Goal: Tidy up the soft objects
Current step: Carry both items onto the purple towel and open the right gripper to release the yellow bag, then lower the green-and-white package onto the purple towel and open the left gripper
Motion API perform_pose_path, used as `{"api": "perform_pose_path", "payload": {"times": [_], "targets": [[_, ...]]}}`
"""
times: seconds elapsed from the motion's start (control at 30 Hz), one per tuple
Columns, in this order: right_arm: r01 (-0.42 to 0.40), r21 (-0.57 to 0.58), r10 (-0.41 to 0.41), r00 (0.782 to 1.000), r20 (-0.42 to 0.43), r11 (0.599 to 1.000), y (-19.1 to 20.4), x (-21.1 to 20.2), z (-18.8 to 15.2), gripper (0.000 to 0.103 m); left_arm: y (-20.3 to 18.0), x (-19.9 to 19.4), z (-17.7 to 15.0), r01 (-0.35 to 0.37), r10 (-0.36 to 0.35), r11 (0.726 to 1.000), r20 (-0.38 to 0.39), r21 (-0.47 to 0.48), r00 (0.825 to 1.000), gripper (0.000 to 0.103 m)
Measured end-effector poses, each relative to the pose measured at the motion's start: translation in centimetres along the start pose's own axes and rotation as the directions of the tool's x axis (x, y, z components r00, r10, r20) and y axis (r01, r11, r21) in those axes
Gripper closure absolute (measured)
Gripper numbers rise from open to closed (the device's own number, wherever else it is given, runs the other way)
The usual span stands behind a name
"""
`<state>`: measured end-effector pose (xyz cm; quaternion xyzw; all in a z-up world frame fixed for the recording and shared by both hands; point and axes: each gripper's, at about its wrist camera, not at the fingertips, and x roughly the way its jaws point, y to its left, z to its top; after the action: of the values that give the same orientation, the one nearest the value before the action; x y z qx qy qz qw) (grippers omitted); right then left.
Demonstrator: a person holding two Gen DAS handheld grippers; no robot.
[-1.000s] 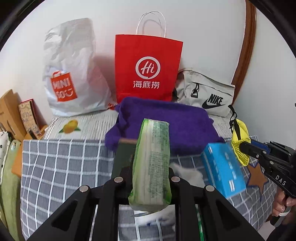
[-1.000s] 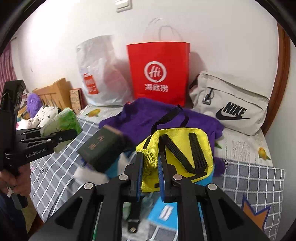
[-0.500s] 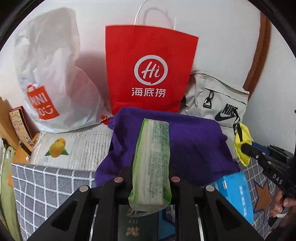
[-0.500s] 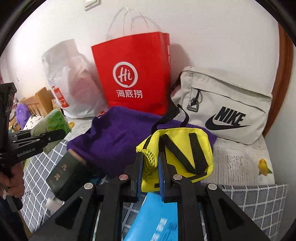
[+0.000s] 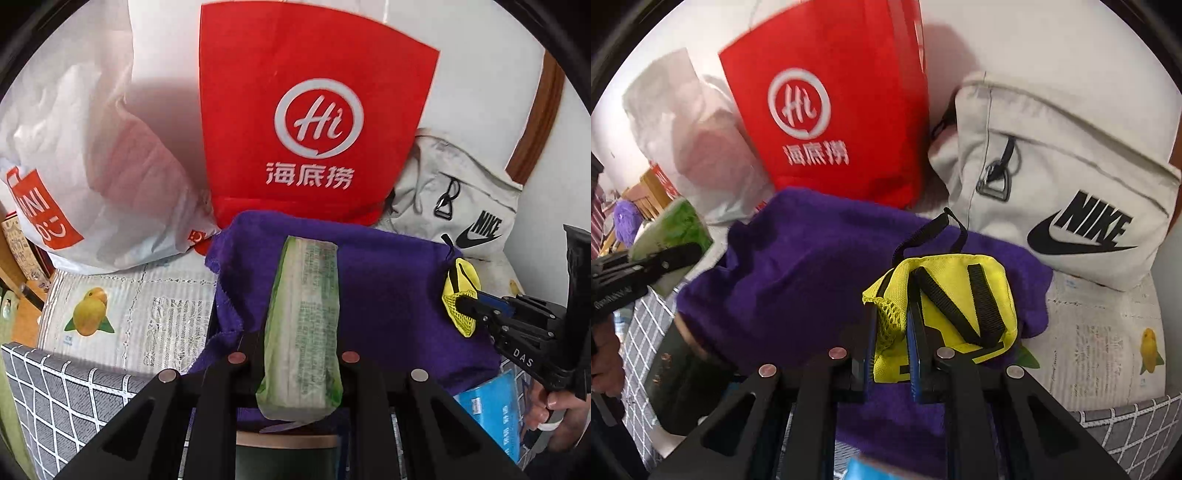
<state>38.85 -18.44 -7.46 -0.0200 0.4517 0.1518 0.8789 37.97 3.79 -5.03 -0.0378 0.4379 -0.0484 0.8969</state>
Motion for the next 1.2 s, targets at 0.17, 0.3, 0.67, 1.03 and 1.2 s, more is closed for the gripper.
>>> {"api": "perform_pose_path", "payload": {"times": [0.17,0.3,0.67,1.03,1.2], "targets": [[-0.027,0.018,0.028,0.998,-0.048,0.999,-0.8,1.9,0.1,0.087,0.5,1.2,0.2,-0.017,0.017,1.000,-0.022,-0.001,1.000,0.086],[-0.025,0.008,0.026,0.998,-0.053,1.000,-0.7,2.1,0.3,0.087,0.5,1.8,0.3,-0.011,0.011,1.000,-0.038,0.001,0.999,0.086],[-0.036,-0.011,0.035,0.996,-0.078,0.999,0.2,2.9,0.2,0.084,-0.4,3.1,0.6,-0.004,0.005,1.000,-0.064,0.022,0.998,0.086],[-0.023,-0.007,0.023,1.000,-0.020,1.000,0.4,1.7,0.7,0.045,-1.9,4.8,1.3,-0.016,0.023,0.998,-0.112,0.060,0.993,0.086],[-0.033,-0.009,0.033,0.999,0.002,0.999,0.2,0.8,0.8,0.045,-1.8,5.8,1.9,-0.039,0.045,0.998,-0.117,0.054,0.992,0.086]]}}
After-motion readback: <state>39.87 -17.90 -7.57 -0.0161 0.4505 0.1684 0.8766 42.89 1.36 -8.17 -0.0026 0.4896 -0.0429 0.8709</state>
